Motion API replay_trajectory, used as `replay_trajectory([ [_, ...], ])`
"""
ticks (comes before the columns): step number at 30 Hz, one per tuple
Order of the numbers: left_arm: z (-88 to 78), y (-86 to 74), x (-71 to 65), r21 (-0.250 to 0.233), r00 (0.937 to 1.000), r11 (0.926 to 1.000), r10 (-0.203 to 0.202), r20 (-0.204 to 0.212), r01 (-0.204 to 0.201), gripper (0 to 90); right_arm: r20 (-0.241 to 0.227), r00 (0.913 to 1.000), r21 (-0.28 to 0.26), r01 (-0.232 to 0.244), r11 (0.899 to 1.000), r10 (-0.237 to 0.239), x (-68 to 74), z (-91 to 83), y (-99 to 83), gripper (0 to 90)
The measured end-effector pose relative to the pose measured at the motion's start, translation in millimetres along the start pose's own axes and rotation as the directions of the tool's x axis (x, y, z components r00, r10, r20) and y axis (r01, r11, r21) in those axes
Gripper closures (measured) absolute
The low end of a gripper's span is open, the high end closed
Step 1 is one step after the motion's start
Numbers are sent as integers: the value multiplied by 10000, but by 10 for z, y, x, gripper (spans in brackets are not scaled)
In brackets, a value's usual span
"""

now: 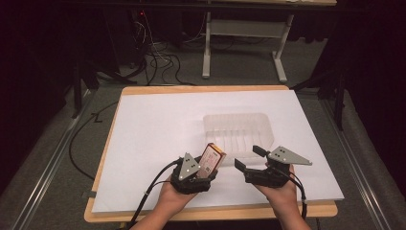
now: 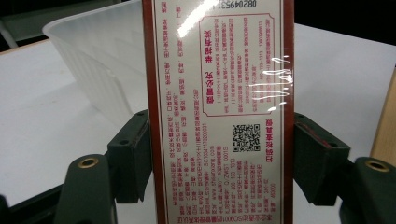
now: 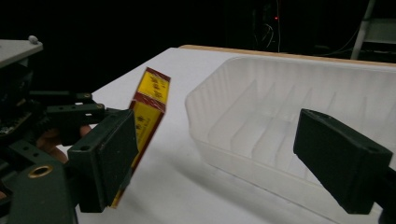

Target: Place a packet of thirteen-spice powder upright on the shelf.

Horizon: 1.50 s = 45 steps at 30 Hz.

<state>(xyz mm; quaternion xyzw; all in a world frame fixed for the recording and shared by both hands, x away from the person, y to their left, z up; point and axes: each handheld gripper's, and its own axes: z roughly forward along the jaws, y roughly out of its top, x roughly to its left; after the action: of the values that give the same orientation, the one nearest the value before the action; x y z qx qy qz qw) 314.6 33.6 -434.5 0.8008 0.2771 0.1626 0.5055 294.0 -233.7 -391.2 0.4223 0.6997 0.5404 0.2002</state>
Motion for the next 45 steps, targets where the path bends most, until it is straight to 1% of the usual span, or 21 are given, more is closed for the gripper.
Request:
replay_trajectory([
  [1, 0, 0, 0, 0, 10000, 10000, 0, 0, 0, 319, 0, 10000, 0, 0, 10000, 0, 0, 0, 0, 139],
  [3, 20, -2, -32, 31, 10000, 10000, 70, 24, -70, 319, -169, 9998, 0, -65, 10000, 65, 44, 10, -1, 141],
  [6, 72, 0, -85, 66, 9999, 9999, 105, 1, -105, 319, -254, 9996, 14, -83, 10000, 84, 77, 24, -1, 146],
  [7, 72, 0, -85, 66, 9999, 9999, 105, 1, -105, 319, -275, 9996, 26, -87, 10000, 87, 82, 29, -3, 147],
  [9, 113, -3, -128, 98, 9998, 9998, 169, 74, -170, 319, -280, 9995, 113, -153, 9998, 156, 94, 50, -13, 150],
  [13, 137, -5, -162, 114, 9997, 9997, 197, 114, -198, 319, -299, 9995, 209, -132, 9997, 139, 100, 75, -29, 153],
  [18, 147, -3, -236, 53, 9994, 9994, 332, 136, -333, 318, -516, 9983, 405, -248, 9989, 269, 123, 131, -67, 176],
  [22, 151, 0, -256, 43, 9993, 9994, 338, 182, -339, 319, -614, 9976, 464, -294, 9985, 322, 139, 156, -81, 190],
  [27, 153, -1, -271, 49, 9992, 9993, 361, 196, -363, 319, -679, 9968, 529, -389, 9978, 425, 150, 194, -114, 236],
  [33, 135, 12, -287, -105, 9991, 9992, 385, 195, -383, 319, -747, 9955, 628, -537, 9966, 584, 141, 216, -139, 281],
  [35, 129, 15, -294, -154, 9991, 9991, 390, 161, -388, 319, -853, 9941, 659, -615, 9959, 670, 135, 224, -149, 308],
  [36, 126, 16, -296, -171, 9991, 9991, 402, 146, -399, 319, -1028, 9913, 668, -760, 9949, 826, 129, 234, -158, 343],
  [38, 123, 16, -299, -209, 9990, 9988, 436, 117, -433, 318, -1216, 9878, 684, -896, 9936, 975, 128, 240, -164, 394],
  [41, 126, 13, -302, -191, 9990, 9989, 440, 119, -437, 319, -1330, 9859, 718, -927, 9931, 1017, 130, 244, -172, 454],
  [42, 126, 13, -302, -191, 9990, 9989, 440, 119, -437, 319, -1330, 9859, 718, -927, 9931, 1017, 130, 244, -172, 454],
  [43, 130, 8, -307, -153, 9988, 9988, 469, 120, -468, 319, -1405, 9847, 703, -939, 9931, 1031, 131, 247, -173, 500],
  [44, 130, 8, -307, -153, 9988, 9988, 469, 120, -468, 318, -1405, 9847, 703, -939, 9931, 1031, 131, 247, -173, 500],
  [45, 132, 5, -310, -128, 9987, 9987, 501, 116, -500, 318, -1459, 9838, 694, -945, 9931, 1038, 131, 248, -173, 521],
])
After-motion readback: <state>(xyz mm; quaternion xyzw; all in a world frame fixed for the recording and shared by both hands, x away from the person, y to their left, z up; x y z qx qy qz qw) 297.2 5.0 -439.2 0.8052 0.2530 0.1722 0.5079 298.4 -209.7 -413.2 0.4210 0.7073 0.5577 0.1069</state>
